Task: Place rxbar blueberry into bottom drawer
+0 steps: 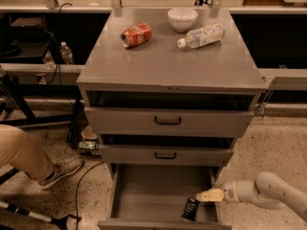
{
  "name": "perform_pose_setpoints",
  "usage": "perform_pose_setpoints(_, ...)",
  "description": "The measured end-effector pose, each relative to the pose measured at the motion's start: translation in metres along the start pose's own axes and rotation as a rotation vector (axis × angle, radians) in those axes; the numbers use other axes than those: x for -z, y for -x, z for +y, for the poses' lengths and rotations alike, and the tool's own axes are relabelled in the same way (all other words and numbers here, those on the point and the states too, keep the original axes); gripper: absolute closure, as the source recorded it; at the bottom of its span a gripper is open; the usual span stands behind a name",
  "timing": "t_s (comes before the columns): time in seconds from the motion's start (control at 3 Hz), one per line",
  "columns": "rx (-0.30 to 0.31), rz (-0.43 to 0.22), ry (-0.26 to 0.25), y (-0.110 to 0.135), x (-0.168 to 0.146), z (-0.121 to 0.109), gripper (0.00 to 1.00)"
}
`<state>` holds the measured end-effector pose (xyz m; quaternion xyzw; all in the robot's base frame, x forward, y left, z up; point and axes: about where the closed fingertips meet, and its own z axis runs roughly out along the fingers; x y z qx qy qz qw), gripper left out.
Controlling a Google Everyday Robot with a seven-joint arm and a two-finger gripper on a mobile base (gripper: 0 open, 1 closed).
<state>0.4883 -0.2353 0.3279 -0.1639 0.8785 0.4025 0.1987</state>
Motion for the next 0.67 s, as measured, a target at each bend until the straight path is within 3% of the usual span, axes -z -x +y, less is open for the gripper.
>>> perform_pose_setpoints(0.33,-0.016,-0.115,-0.087,0.001,0.052,-0.024,0.0)
perform_pose_setpoints(0.67,-0.056,-0.275,-0.216,0.006,0.126,-0.069,0.0)
